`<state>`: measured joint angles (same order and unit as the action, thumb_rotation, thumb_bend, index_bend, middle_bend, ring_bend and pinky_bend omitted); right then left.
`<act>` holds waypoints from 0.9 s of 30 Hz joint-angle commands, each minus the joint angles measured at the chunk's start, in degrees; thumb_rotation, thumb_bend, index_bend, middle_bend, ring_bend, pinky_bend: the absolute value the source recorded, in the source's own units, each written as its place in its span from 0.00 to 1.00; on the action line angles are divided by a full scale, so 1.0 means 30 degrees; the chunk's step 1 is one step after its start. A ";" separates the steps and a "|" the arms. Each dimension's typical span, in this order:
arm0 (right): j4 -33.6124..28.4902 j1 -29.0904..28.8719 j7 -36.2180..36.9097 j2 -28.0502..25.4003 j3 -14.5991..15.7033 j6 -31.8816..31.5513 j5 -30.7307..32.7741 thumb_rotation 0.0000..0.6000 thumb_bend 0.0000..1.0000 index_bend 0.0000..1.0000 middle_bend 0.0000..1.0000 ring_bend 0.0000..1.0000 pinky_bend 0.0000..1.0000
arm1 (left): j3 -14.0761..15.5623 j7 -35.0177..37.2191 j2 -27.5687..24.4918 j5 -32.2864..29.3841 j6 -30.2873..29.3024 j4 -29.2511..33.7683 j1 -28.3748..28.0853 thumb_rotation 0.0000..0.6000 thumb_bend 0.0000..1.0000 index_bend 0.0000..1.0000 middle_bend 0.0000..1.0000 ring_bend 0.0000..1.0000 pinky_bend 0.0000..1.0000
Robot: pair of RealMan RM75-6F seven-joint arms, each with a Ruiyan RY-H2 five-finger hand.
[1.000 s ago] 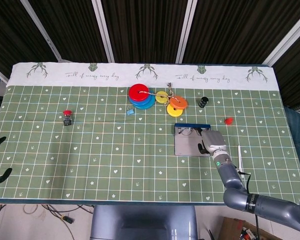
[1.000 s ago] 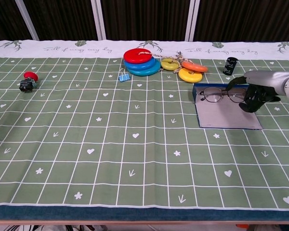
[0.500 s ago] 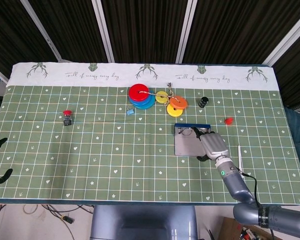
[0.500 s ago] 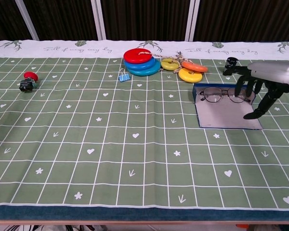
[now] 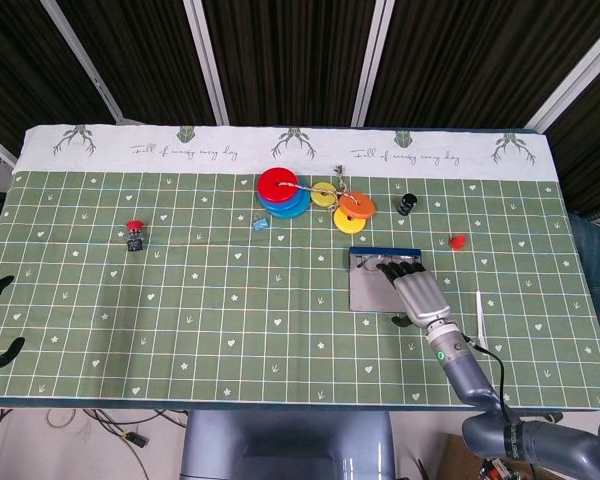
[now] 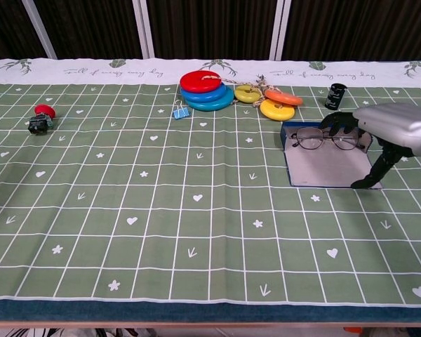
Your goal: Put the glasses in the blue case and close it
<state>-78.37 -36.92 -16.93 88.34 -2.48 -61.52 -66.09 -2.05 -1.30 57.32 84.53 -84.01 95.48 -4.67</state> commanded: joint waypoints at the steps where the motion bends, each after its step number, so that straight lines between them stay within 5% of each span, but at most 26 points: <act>1: 0.1098 0.0279 0.0401 0.0855 0.0072 -0.0311 -0.0636 1.00 0.16 0.20 0.27 0.25 0.24 | 0.0007 -0.0034 -0.0002 -0.0014 0.0020 0.0008 -0.0001 1.00 0.24 0.11 0.00 0.00 0.00; 27: 0.3888 0.1230 0.1461 0.2716 -0.0640 -0.0283 -0.1574 1.00 0.19 0.26 0.29 0.26 0.24 | -0.0008 -0.0309 -0.0044 -0.0254 0.0183 0.0126 -0.0016 1.00 0.24 0.12 0.00 0.00 0.00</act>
<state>-66.72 -33.25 -12.56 96.47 -4.38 -62.39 -70.80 -2.07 -2.23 57.19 83.78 -83.47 95.85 -4.71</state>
